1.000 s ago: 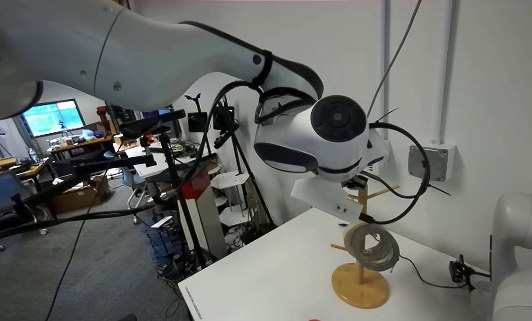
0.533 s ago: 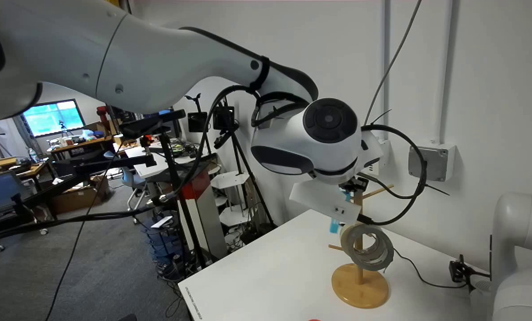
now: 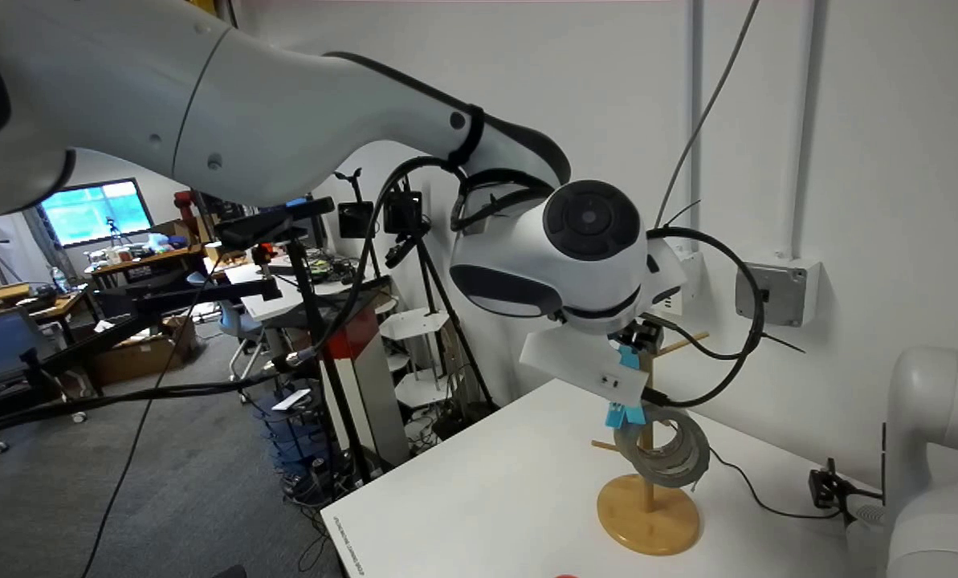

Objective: Hang the blue peg on the wooden stand

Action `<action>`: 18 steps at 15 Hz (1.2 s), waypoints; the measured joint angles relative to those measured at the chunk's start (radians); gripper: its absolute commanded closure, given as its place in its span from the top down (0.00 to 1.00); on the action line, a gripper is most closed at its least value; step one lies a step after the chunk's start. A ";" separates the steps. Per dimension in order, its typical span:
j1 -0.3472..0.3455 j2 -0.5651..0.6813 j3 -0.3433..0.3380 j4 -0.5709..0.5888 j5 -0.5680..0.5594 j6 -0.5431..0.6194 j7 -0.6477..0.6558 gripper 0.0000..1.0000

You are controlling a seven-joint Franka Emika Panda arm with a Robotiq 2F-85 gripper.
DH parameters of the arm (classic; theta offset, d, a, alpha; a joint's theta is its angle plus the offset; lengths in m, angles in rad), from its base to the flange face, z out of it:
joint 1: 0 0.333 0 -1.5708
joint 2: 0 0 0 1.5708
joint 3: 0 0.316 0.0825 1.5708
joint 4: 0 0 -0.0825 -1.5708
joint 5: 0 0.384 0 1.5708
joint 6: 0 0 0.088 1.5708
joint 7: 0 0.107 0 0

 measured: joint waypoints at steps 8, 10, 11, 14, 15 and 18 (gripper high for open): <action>0.037 -0.114 0.003 -0.156 -0.039 0.134 0.084 1.00; 0.048 -0.161 0.003 -0.210 -0.039 0.160 0.096 1.00; 0.054 -0.185 0.003 -0.236 -0.039 0.170 0.103 1.00; 0.071 -0.263 0.005 -0.317 -0.039 0.190 0.129 1.00; 0.076 -0.291 0.008 -0.345 -0.039 0.198 0.138 1.00; 0.090 -0.378 0.025 -0.430 -0.039 0.228 0.155 1.00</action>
